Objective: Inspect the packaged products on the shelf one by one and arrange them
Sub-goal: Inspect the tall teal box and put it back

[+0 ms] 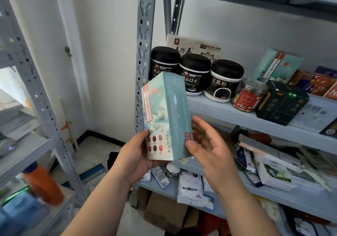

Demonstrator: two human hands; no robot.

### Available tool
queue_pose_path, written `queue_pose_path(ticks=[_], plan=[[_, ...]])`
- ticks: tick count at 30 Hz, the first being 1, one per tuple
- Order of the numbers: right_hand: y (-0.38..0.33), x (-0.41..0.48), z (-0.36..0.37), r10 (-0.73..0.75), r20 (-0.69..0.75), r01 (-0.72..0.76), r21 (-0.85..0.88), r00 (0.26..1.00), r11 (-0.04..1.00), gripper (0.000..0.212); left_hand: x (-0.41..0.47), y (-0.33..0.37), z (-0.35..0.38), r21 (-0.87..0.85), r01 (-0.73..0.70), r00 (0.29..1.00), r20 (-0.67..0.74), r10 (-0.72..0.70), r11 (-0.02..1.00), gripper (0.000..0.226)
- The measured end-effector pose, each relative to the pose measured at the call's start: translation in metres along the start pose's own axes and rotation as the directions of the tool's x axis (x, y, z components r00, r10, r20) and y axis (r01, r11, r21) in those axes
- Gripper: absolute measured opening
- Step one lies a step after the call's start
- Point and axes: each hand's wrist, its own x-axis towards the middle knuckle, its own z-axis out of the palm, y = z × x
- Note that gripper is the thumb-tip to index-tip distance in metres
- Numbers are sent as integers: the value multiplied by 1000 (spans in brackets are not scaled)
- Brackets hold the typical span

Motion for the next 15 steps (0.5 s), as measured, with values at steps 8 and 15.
queue_pose_path(ticks=[8, 15], plan=[[4, -3, 2, -4, 28, 6, -67, 1000, 998, 44, 4, -8, -7, -42, 1, 998, 58, 2, 999, 40], [15, -11, 0, 34, 52, -27, -121, 998, 992, 46, 4, -11, -12, 53, -132, 987, 95, 126, 990, 28]])
